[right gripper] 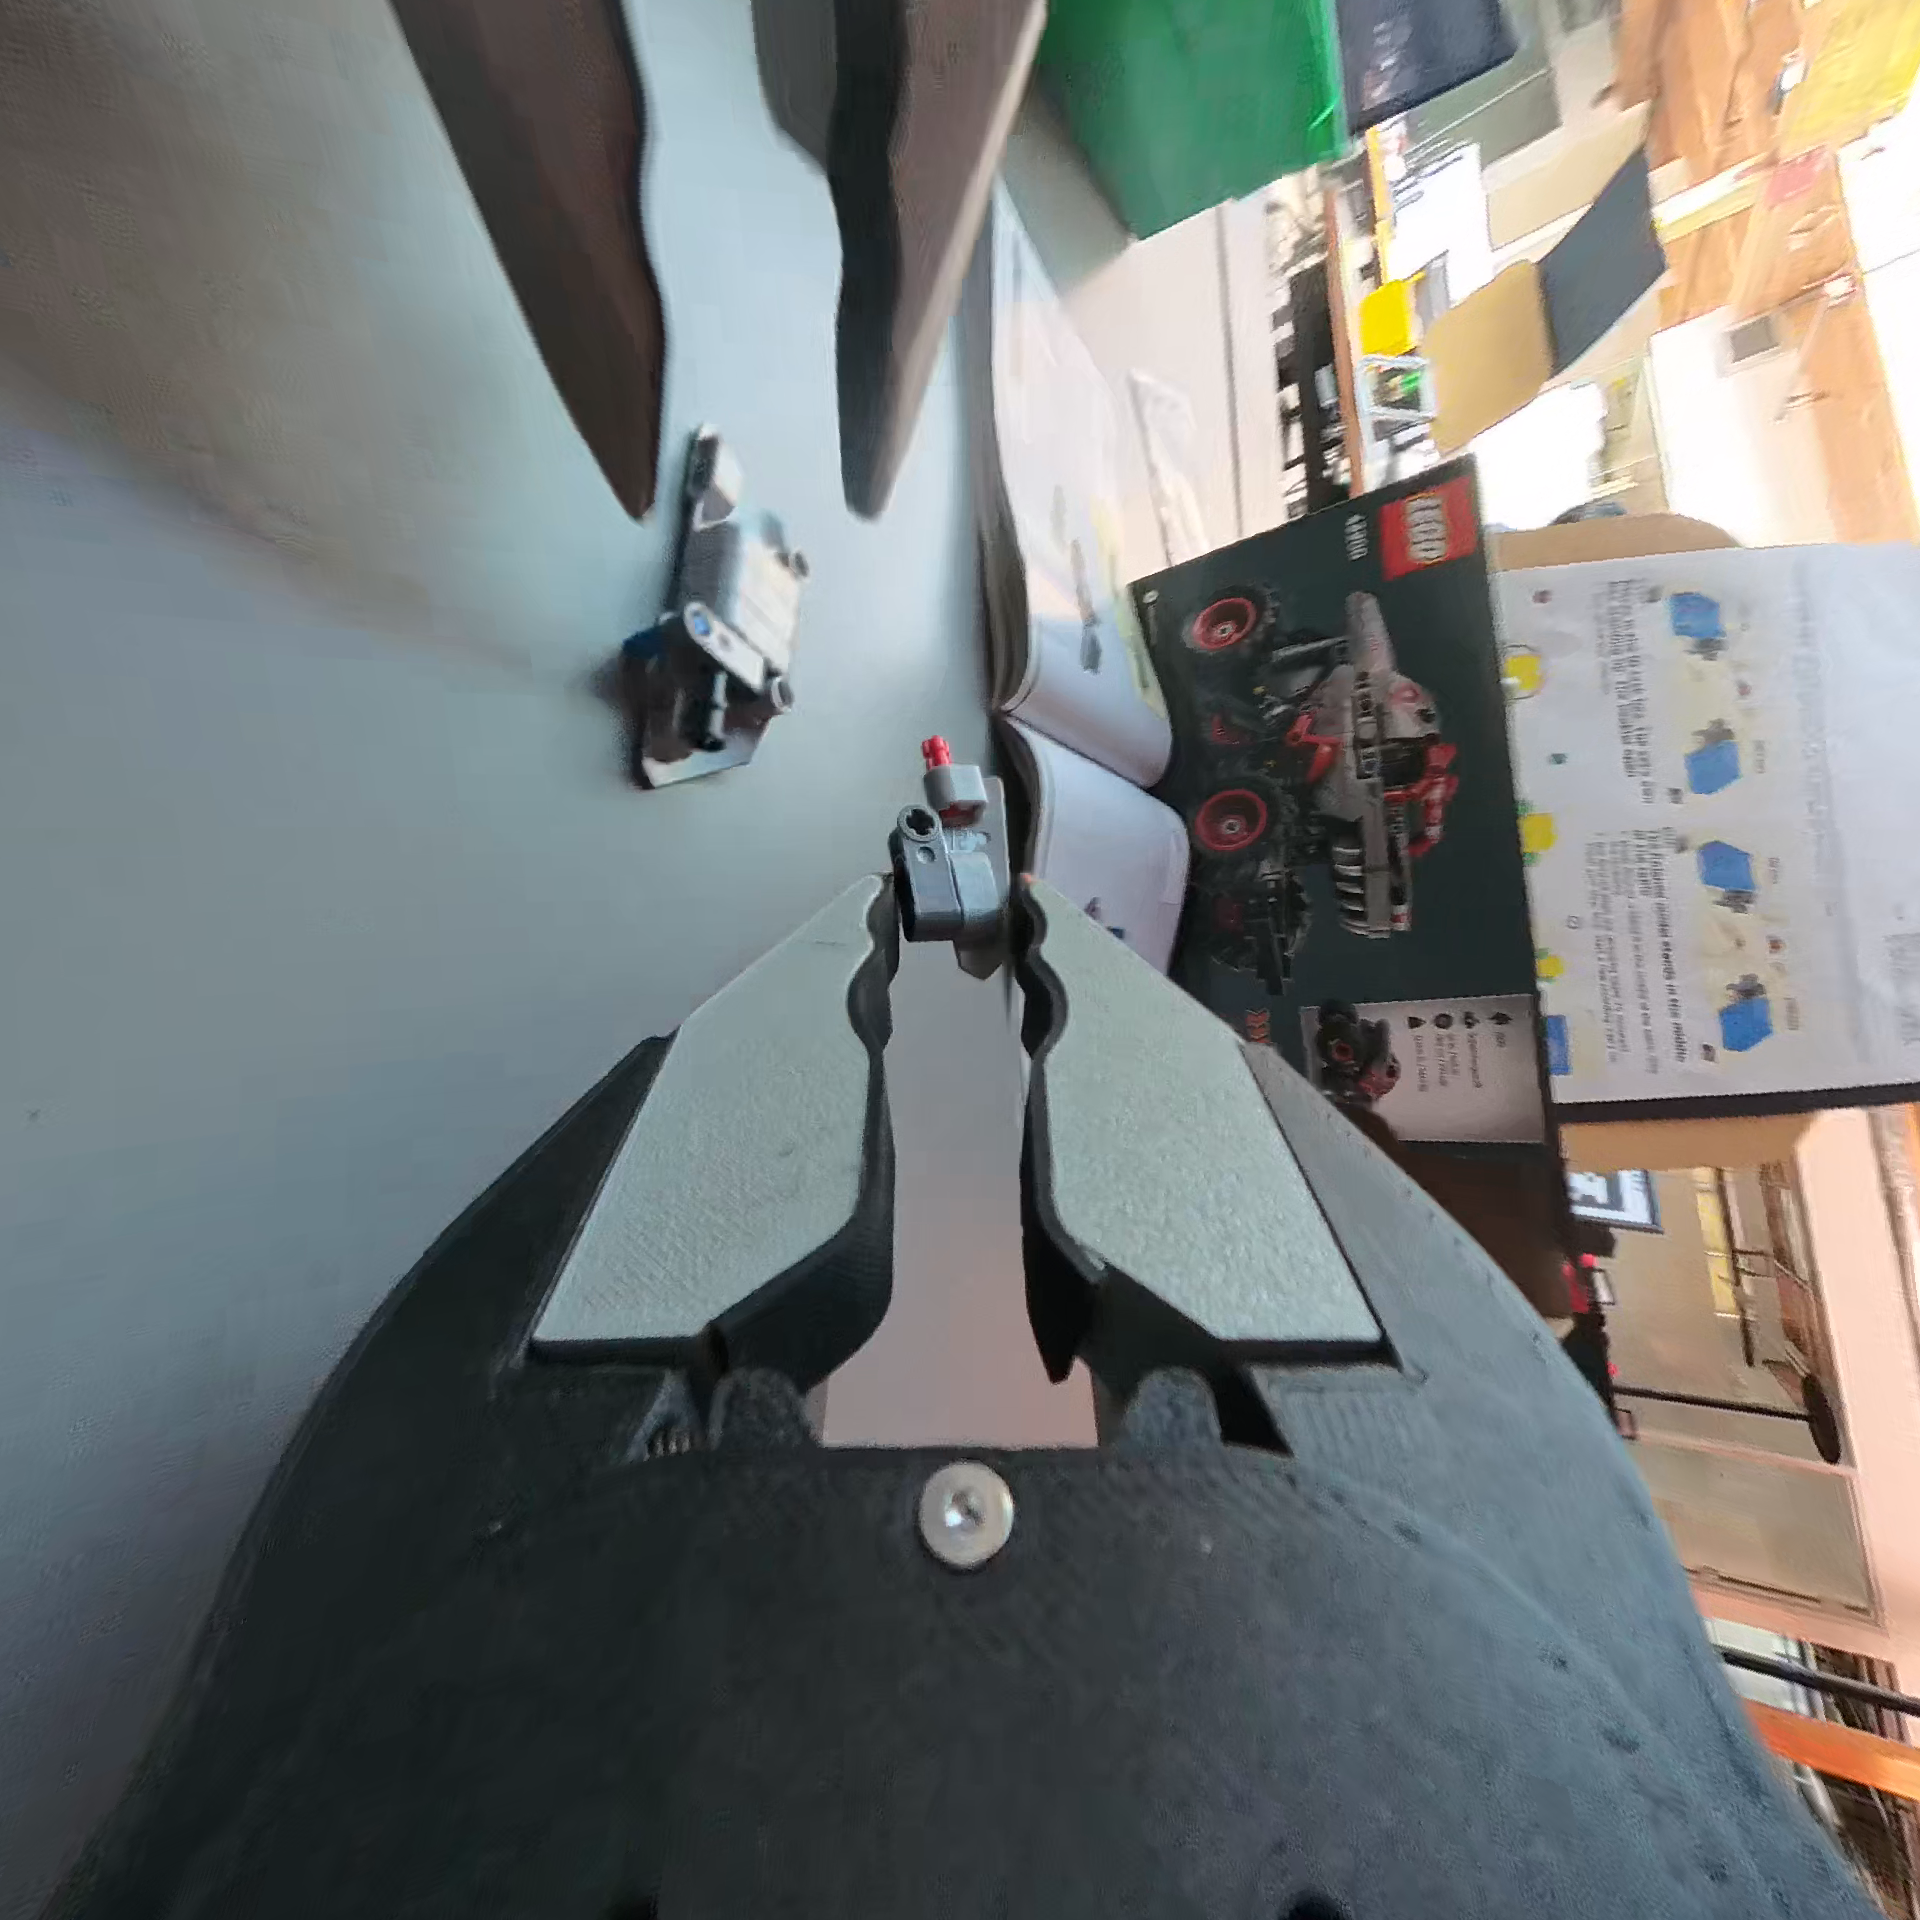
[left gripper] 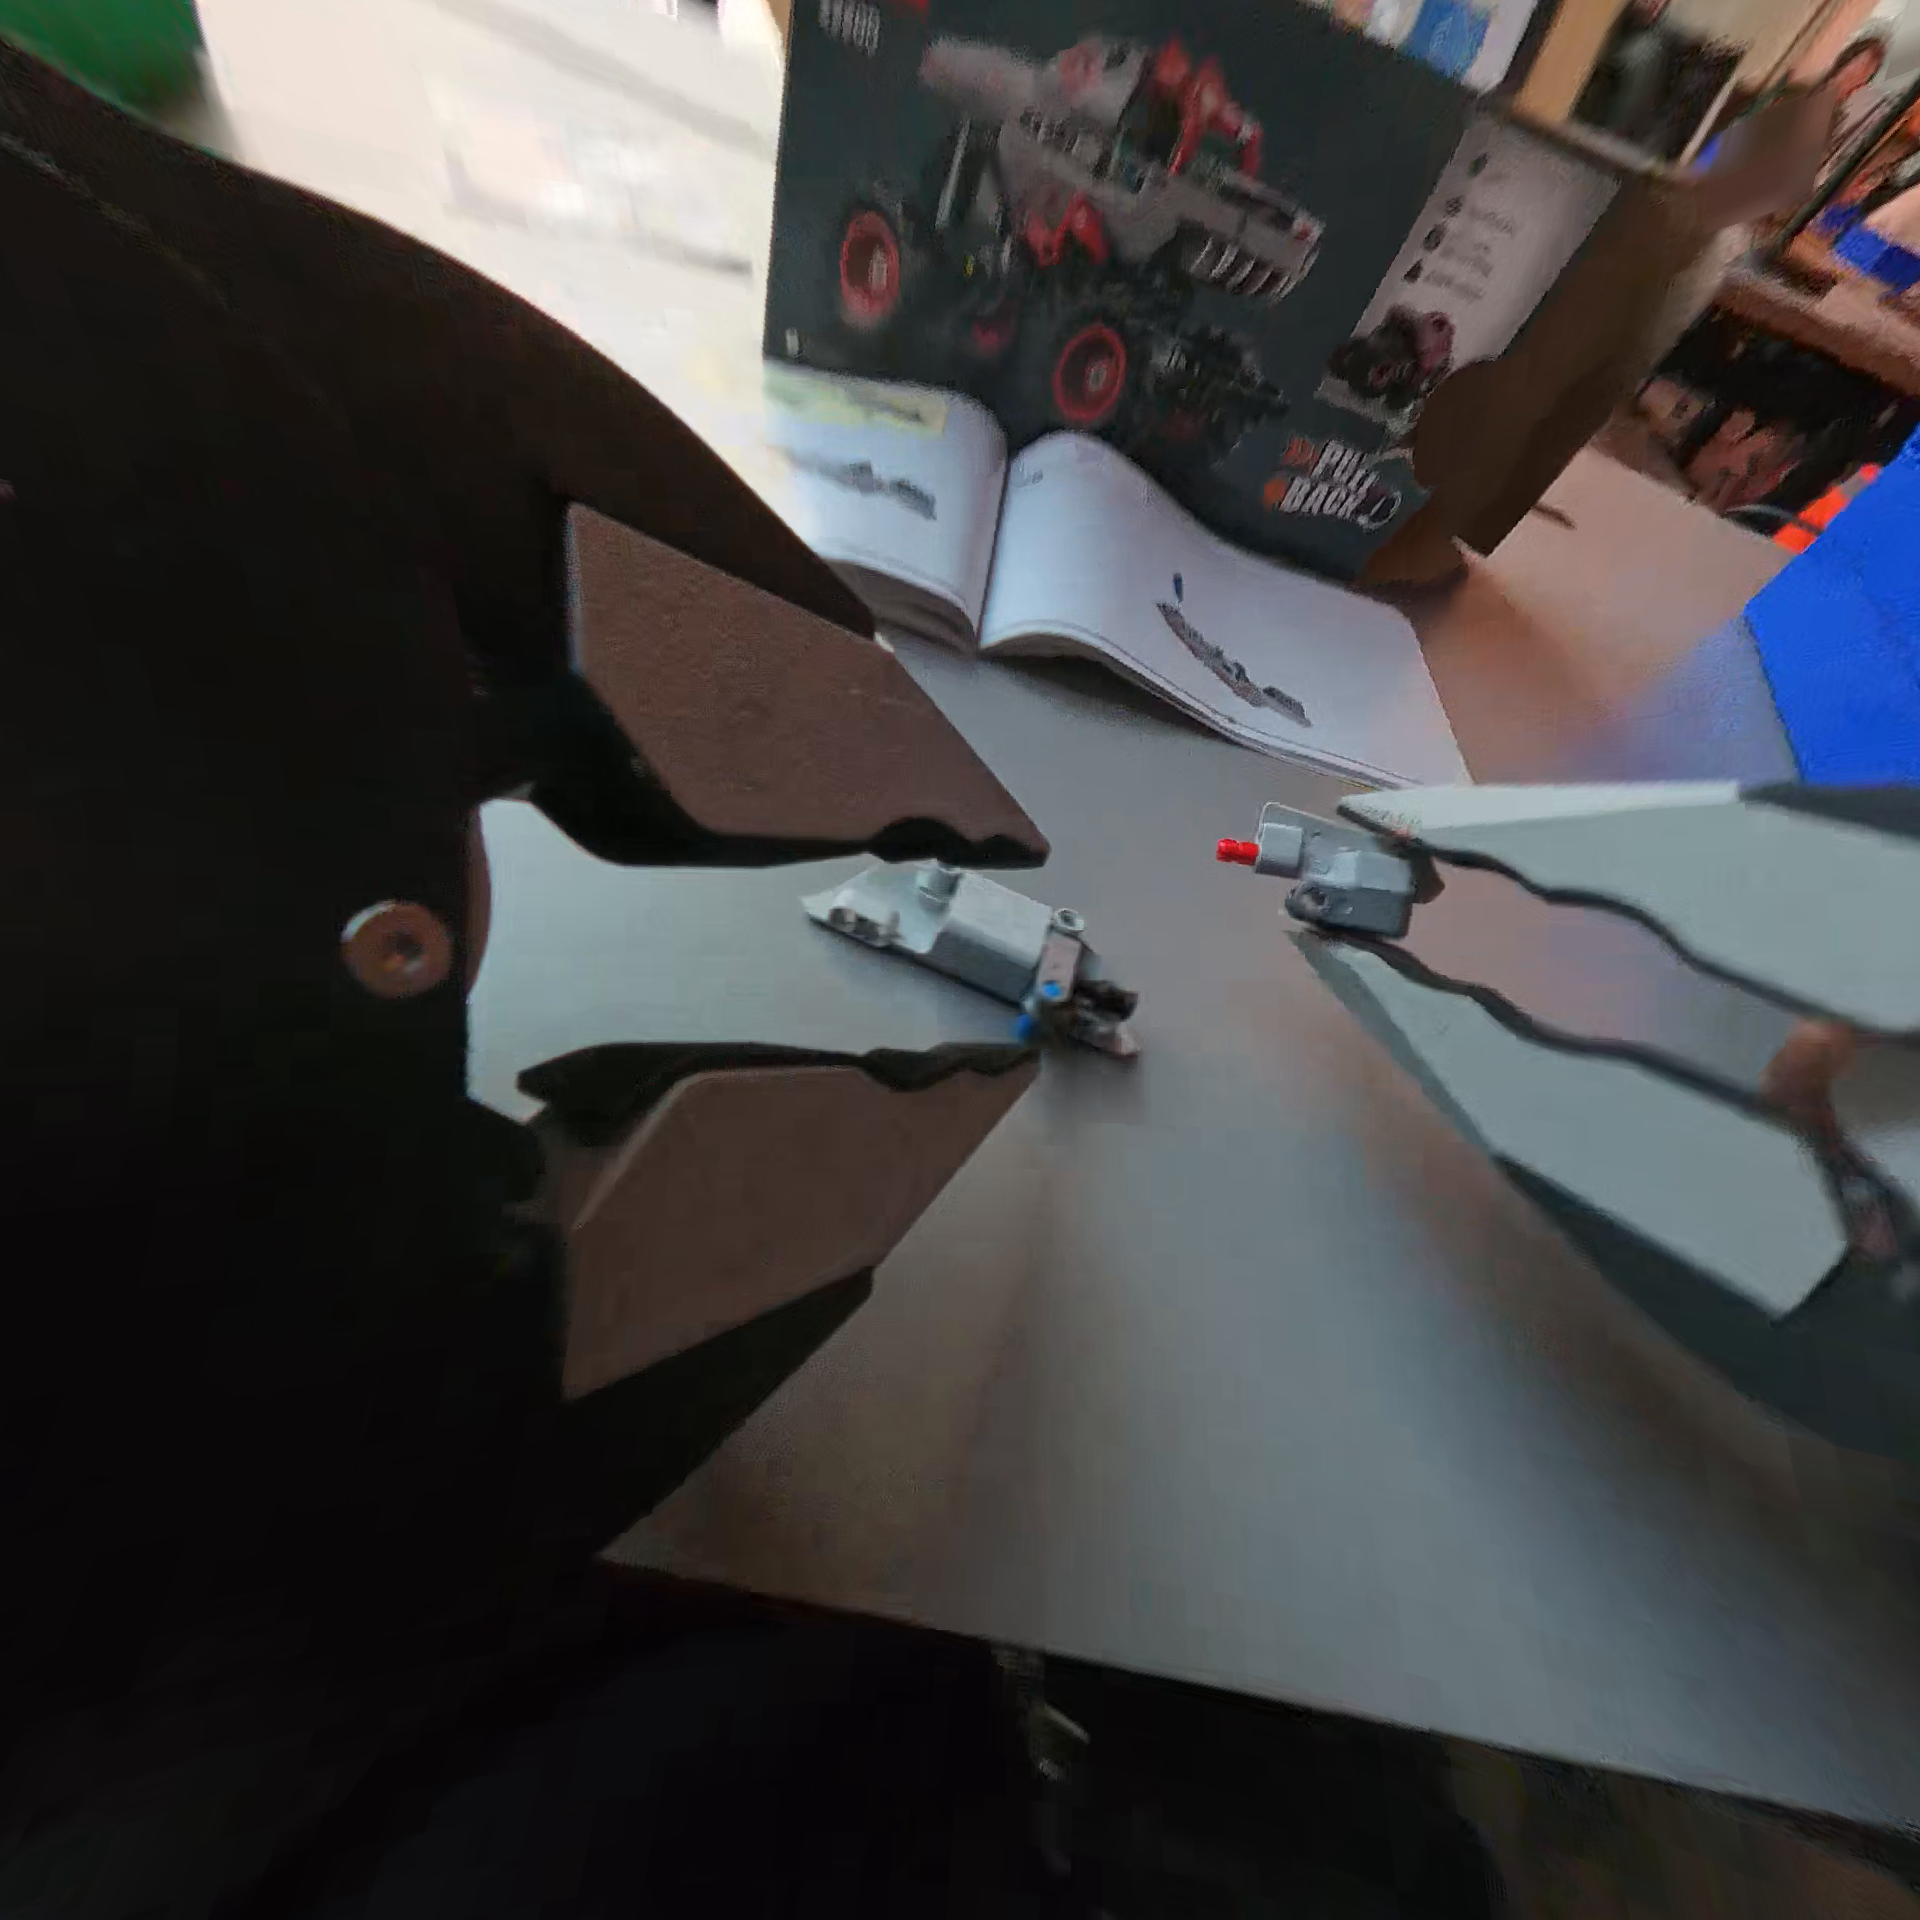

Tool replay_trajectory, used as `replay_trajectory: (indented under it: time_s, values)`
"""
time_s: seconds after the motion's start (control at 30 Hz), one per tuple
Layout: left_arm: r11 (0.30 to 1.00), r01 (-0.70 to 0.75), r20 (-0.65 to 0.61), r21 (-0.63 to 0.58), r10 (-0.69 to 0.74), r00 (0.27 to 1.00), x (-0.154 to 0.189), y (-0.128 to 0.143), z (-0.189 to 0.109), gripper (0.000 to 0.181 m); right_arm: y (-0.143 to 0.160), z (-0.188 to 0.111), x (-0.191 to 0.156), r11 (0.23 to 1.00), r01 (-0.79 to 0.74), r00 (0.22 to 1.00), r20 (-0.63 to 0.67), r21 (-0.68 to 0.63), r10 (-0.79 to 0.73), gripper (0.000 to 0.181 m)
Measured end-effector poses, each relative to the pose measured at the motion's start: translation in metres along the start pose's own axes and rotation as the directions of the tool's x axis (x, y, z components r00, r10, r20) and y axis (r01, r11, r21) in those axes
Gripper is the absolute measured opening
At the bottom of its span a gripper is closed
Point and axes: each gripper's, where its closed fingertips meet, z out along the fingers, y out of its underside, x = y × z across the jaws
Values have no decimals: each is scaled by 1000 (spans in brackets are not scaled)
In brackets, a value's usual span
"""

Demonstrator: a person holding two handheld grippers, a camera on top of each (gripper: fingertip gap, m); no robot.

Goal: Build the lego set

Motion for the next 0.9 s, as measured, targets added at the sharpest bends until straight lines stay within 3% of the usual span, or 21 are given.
replay_trajectory:
  time_s: [0.03, 0.13, 0.23, 0.27, 0.37, 0.67, 0.77, 0.9]
  values:
    - [993, 117, -52, 24, -116, 992, -5, -6, 2, 31, -4, -3, 5, 1000, 6, 1000, -30, 14, -6, 18]
    - [903, 424, -309, 68, -384, 870, -12, -31, 10, 32, -10, -9, 13, 998, 63, 992, -109, 28, -60, 18]
    - [784, 620, -557, 29, -502, 661, -15, -53, 12, 30, -14, -10, 10, 995, 101, 988, -123, 28, -96, 17]
    - [762, 647, -579, 2, -527, 622, -18, -54, 16, 28, -15, -11, 10, 993, 114, 985, -135, 26, -109, 16]
    - [783, 622, -574, 5, -507, 643, -25, -49, 25, 6, -17, -14, 11, 991, 125, 981, -152, 40, -117, 16]
    - [701, 709, -693, -75, -548, 468, -25, -50, 29, 29, -23, -21, 15, 976, 199, 962, -209, 92, -177, 14]
    - [662, 744, -742, -91, -544, 393, -26, -54, 27, 28, -28, -24, 12, 970, 209, 963, -202, 127, -181, 14]
    - [645, 760, -806, -80, -490, 332, -18, -64, 15, 10, -36, -27, 10, 961, 219, 962, -200, 167, -185, 14]
